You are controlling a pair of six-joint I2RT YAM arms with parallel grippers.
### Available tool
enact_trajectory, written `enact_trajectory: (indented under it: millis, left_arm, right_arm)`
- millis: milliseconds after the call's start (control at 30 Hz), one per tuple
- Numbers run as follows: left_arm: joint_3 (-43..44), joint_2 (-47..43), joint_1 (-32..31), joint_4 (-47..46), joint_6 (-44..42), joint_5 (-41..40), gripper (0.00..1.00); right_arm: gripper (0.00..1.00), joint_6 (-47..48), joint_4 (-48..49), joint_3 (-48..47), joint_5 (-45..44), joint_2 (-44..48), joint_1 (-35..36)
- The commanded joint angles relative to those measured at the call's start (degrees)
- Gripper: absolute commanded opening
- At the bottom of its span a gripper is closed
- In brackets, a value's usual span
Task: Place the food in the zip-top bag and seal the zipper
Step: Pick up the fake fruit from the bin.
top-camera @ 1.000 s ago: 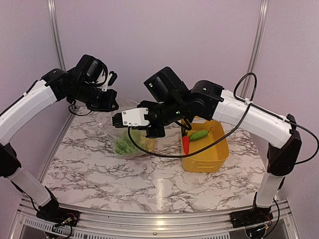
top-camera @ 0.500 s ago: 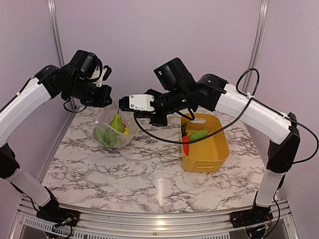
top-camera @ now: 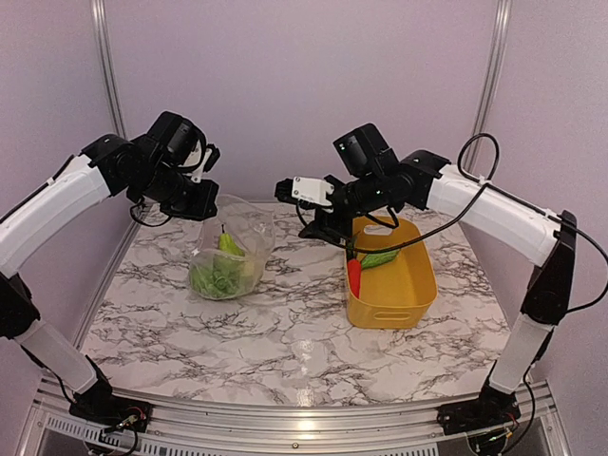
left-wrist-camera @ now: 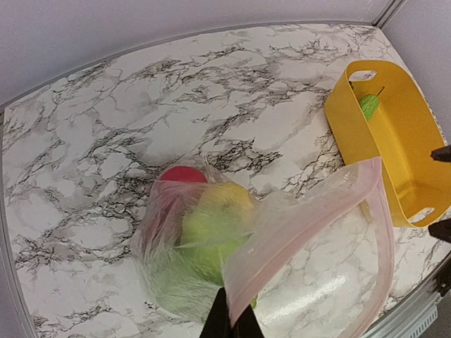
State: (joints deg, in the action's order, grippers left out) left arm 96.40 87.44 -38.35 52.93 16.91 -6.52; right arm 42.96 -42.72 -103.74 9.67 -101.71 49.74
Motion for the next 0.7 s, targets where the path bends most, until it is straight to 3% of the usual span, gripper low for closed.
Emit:
enact_trajectory:
  millis: [0, 333, 667]
  left_arm:
    - [-1.1, -0.1, 0.2, -0.8, -0.4, 0.2, 0.00]
    - [-1.6, 0.2, 0.2, -0.9, -0.8, 0.3, 0.00]
    - [-3.5, -0.9, 0.2, -1.1, -0.7, 0.4, 0.00]
  right_arm:
    - [0.62, -2.6, 2.1, 6.5, 1.9, 6.2, -8.5]
    - [0.59, 3.1, 4.3, 19.9, 3.6, 9.6, -24.5]
    - [0.51, 17.3, 3.0, 21.2, -0.7, 3.4, -28.0]
